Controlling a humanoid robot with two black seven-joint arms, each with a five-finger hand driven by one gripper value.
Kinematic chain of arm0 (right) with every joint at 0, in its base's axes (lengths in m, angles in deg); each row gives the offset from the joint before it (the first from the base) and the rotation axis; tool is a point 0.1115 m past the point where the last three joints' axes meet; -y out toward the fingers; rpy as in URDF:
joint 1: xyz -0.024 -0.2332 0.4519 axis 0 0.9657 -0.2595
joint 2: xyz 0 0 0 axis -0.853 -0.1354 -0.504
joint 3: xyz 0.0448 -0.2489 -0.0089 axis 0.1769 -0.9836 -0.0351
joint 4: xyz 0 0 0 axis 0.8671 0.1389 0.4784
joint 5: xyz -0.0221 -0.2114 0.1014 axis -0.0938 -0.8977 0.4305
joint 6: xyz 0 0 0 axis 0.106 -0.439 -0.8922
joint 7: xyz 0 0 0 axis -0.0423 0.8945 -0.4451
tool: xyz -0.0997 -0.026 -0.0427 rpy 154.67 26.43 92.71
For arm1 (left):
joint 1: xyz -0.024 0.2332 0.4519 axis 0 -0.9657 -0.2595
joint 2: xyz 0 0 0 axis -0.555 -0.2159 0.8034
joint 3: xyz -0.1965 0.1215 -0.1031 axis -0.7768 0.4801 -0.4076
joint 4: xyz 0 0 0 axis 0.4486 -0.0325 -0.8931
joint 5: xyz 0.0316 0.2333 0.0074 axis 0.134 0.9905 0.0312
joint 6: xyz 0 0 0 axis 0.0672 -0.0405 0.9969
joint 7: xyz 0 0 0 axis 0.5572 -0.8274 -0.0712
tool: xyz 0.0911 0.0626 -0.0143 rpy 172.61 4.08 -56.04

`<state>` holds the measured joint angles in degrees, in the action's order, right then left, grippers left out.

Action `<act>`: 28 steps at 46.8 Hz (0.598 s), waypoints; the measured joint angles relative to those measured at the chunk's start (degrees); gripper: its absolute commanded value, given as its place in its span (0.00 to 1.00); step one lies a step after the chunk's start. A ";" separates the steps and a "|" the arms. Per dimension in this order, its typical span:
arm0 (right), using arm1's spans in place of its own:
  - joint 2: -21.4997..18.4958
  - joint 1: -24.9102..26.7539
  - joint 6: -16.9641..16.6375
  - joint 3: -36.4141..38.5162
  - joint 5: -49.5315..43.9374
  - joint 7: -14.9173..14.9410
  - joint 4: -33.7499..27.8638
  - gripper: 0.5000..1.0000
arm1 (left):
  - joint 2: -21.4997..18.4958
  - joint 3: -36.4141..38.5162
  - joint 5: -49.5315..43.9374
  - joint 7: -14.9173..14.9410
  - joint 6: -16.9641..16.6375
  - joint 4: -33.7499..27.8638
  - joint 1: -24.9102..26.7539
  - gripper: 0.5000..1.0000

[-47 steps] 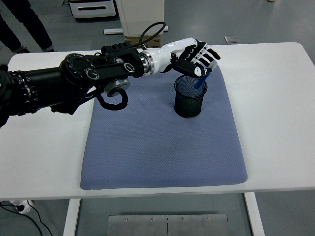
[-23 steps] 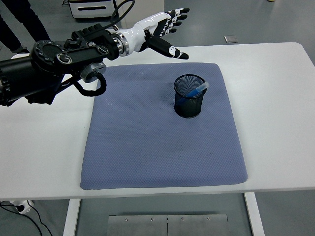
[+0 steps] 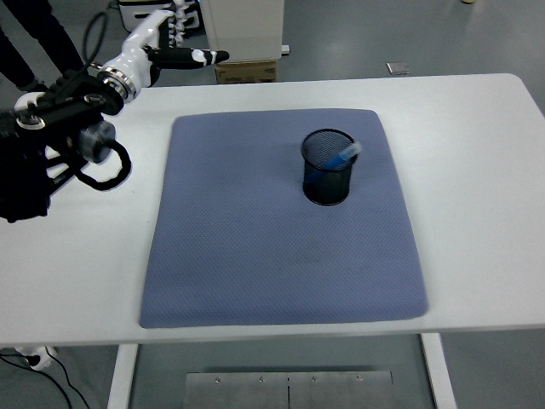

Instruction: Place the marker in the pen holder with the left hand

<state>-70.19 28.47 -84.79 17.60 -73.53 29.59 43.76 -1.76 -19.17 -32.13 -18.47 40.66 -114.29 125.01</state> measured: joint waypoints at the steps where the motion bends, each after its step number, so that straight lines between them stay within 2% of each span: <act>1: 0.00 0.00 0.00 0.00 0.00 0.01 0.01 1.00 | -0.40 -1.54 0.03 -0.18 0.03 0.00 -0.97 1.00; 8: 0.00 0.00 0.00 0.00 0.00 0.00 0.02 1.00 | -1.28 -9.60 -0.39 -0.40 0.95 -0.04 -7.39 1.00; 21: 0.00 -0.01 0.00 0.00 0.00 0.01 0.00 1.00 | -1.08 -22.27 -0.70 -0.46 6.13 0.01 -18.15 1.00; 28: 0.00 0.00 0.00 -0.01 0.00 0.00 0.01 1.00 | -0.75 -28.21 -0.63 -0.52 7.52 -0.03 -22.96 1.00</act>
<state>-70.19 28.48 -84.79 17.59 -73.53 29.59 43.77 -2.51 -47.38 -32.77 -18.99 48.17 -114.32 102.05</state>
